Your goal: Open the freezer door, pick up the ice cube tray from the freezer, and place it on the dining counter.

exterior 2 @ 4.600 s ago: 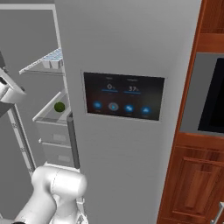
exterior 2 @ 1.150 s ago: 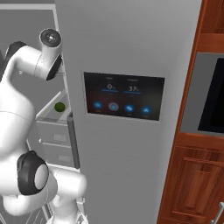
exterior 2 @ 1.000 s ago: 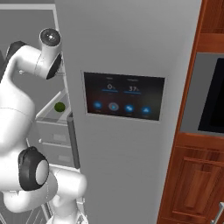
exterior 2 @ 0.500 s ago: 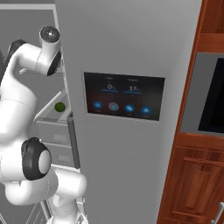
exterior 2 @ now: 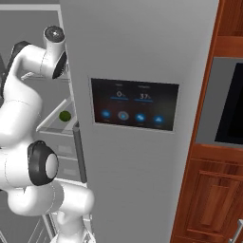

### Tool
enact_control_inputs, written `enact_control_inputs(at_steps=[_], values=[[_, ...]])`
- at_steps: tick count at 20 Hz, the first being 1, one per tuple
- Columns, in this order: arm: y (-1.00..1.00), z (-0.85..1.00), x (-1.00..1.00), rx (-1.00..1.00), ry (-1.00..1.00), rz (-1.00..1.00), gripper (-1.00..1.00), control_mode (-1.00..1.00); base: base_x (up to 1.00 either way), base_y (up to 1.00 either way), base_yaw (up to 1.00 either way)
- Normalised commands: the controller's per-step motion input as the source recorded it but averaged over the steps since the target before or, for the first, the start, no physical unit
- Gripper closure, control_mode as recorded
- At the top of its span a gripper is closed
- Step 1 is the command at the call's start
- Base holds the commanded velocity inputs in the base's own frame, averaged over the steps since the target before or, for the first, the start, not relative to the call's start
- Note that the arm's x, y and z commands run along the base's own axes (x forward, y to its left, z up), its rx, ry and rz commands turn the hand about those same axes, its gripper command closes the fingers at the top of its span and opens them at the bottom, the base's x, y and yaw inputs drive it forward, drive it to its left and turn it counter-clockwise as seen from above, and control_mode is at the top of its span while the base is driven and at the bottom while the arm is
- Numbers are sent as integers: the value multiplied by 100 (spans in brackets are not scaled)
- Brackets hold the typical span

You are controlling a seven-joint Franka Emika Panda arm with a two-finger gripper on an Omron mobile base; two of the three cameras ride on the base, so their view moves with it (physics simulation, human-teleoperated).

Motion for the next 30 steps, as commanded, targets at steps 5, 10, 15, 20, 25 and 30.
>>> enact_control_inputs(at_steps=[5, 10, 15, 20, 25, 30], values=[[-3, -10, 34, 0, 2, 0, -100, -100, 0, 0, 0], [-2, -6, 34, 0, 0, 0, -100, -100, 0, 0, 0], [-1, 0, 11, 0, 0, 0, -100, -100, 0, 0, 0], [0, 0, 0, 0, 0, 0, -100, -100, 0, 0, 0], [0, 0, 0, 0, 0, 0, 100, -100, 0, 0, 0], [0, 0, 0, 0, 0, 0, 100, -100, 0, 0, 0]])
